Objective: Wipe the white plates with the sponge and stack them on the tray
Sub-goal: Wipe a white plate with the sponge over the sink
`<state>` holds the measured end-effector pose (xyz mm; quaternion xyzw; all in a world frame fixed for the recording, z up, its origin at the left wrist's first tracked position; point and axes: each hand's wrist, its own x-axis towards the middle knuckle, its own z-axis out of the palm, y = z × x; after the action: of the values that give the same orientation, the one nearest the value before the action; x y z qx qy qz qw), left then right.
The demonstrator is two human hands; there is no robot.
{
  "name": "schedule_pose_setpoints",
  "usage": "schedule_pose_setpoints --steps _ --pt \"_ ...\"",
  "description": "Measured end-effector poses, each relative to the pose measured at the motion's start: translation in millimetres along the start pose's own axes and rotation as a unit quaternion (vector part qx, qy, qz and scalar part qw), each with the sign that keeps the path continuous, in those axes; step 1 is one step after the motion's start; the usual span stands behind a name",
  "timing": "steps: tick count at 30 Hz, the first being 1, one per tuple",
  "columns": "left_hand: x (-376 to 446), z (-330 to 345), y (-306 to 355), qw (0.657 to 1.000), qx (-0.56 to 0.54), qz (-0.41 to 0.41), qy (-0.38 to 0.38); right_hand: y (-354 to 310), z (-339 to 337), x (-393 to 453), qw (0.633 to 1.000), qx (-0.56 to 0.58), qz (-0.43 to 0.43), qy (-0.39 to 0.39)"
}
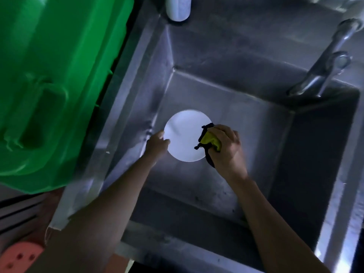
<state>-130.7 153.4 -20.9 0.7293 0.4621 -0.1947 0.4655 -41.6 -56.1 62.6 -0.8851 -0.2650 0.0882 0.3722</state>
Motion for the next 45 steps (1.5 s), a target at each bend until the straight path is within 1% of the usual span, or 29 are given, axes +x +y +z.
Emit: schedule_pose_setpoints --steps 4,9,14,19,25,29,31,35,37,39,41,45 --pt "13 17 -8 0.998 -0.042 -0.019 0.030 17 11 4 1.000 0.014 -0.006 0.011" --pt "11 28 -4 0.988 -0.120 -0.057 0.084 32 10 4 1.000 0.011 0.023 -0.010" --pt "13 30 -1 0.972 -0.167 -0.112 0.125 32 5 3 1.000 0.012 0.021 0.000" --pt "12 29 1 0.956 -0.220 -0.130 0.144 28 -2 -5 0.999 0.024 0.034 0.003" --pt "4 31 6 0.940 -0.280 -0.160 0.108 26 -8 -24 0.998 -0.001 0.057 -0.014" --pt "-9 33 8 0.938 -0.306 -0.163 0.021 18 -14 -36 0.999 0.003 0.041 0.001" --pt "-19 32 10 0.933 -0.320 -0.165 -0.020 13 -18 -42 0.999 0.001 0.053 -0.005" --pt "-45 31 15 0.910 -0.372 -0.153 -0.102 1 -27 -55 0.998 0.001 0.067 -0.018" --pt "-59 30 16 0.898 -0.401 -0.144 -0.115 -6 -34 -60 0.999 0.003 0.049 -0.009" --pt "-75 29 17 0.901 -0.398 -0.133 -0.109 -13 -41 -65 0.999 0.004 0.033 0.003" --pt "-92 25 17 0.910 -0.382 -0.115 -0.114 -21 -46 -71 0.999 0.012 0.040 0.005" --pt "-128 13 19 0.910 -0.377 -0.060 -0.164 -43 -58 -81 0.998 0.023 0.054 0.005"
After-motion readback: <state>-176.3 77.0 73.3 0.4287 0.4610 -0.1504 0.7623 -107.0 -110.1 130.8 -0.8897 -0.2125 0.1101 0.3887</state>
